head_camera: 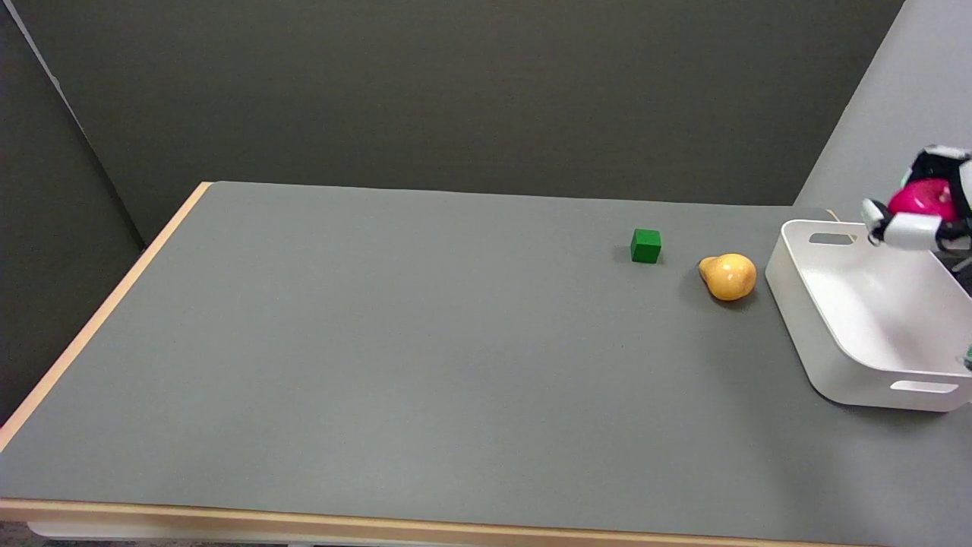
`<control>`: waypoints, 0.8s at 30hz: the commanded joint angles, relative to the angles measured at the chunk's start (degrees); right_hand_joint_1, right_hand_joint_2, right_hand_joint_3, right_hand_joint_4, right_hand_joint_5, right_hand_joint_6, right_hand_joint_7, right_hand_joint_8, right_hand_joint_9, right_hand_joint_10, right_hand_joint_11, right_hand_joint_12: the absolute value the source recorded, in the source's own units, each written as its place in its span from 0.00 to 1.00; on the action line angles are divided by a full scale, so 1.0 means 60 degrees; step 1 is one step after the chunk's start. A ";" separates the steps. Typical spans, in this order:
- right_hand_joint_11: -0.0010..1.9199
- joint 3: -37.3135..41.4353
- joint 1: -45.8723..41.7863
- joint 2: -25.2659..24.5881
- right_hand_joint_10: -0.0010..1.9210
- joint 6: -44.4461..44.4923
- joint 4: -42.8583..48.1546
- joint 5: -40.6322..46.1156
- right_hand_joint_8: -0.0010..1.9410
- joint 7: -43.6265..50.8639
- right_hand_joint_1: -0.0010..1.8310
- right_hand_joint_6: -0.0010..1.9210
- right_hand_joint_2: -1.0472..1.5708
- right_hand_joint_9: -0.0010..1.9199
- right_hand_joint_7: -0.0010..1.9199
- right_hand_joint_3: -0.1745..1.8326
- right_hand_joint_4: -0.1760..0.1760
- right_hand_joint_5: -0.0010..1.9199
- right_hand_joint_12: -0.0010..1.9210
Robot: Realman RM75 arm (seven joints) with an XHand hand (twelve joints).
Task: Place the red apple into the white box.
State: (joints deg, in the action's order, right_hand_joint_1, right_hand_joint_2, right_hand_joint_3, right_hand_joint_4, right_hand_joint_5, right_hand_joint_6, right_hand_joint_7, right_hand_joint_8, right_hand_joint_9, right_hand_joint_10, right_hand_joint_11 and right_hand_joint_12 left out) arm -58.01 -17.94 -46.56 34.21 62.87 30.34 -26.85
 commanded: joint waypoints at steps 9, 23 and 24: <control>0.58 -0.2014 -0.0141 -0.0174 1.00 0.1425 -0.1338 0.0938 1.00 0.0393 0.60 1.00 0.65 0.68 0.57 0.55 0.61 0.55 1.00; 0.08 -0.2285 -0.0189 -0.0262 0.37 0.1096 -0.1716 0.2643 0.24 0.0393 0.32 0.44 0.67 0.12 0.15 0.57 0.54 0.15 0.73; 0.03 -0.2285 -0.0206 -0.0262 0.17 0.1092 -0.1716 0.2643 0.08 0.0393 0.32 0.28 0.64 0.02 0.04 0.59 0.62 0.07 0.51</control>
State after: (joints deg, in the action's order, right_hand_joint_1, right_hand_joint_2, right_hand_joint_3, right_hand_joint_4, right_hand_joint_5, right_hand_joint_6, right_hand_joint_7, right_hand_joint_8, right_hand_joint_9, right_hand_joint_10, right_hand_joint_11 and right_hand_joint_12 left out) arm -67.77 -18.93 -47.84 40.53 55.05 37.73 -24.66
